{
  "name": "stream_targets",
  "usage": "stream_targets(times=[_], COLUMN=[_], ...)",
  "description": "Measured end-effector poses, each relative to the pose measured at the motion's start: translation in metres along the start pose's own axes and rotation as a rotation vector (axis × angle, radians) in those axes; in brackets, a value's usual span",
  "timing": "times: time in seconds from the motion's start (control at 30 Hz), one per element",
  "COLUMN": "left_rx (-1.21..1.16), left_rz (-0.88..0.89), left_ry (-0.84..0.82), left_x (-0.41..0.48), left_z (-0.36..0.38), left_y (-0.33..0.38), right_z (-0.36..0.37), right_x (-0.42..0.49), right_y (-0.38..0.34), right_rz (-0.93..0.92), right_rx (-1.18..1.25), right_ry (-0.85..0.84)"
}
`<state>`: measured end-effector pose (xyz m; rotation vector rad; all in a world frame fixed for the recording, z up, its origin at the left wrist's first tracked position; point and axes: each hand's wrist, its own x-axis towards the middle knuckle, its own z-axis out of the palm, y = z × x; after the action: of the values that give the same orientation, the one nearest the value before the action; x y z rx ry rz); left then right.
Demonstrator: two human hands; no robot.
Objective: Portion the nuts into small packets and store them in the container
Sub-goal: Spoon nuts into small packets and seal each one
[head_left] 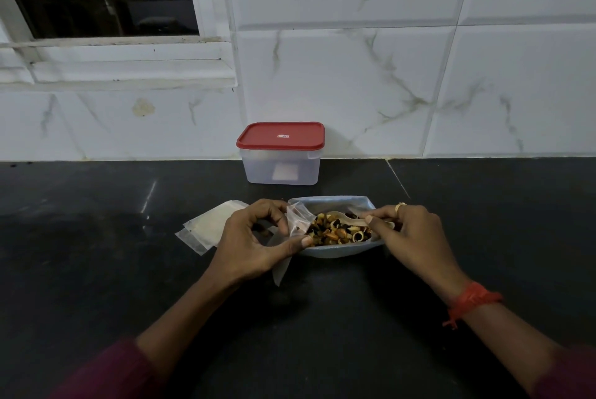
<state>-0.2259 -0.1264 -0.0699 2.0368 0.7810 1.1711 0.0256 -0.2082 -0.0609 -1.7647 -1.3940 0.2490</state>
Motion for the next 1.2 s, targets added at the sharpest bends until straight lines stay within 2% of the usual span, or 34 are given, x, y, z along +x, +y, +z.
stream_targets(times=[0.27,0.43,0.8,0.97,1.1,1.2], left_rx=[0.005,0.022,0.044,0.015,-0.069,-0.140], left_rz=[-0.018,-0.012,0.011,0.007,-0.008,-0.014], left_ry=[-0.008,-0.009,0.014,0.014,0.048,0.082], left_x=[0.000,0.000,-0.001,-0.001,0.000,0.000], left_z=[0.001,0.001,0.002,0.003,0.003,0.003], left_y=[0.000,0.000,0.000,-0.001,0.004,0.007], right_z=[-0.006,-0.009,-0.007,0.000,0.004,0.005], right_x=[0.000,-0.002,-0.017,-0.030,-0.035,-0.033], right_y=[-0.001,-0.005,-0.026,-0.036,-0.037,-0.035], right_rz=[0.066,0.078,-0.003,-0.163,-0.463,-0.581], right_rx=[0.094,0.129,0.349,0.326,0.180,0.124], right_ry=[0.123,0.113,0.151,0.157,0.130,0.162])
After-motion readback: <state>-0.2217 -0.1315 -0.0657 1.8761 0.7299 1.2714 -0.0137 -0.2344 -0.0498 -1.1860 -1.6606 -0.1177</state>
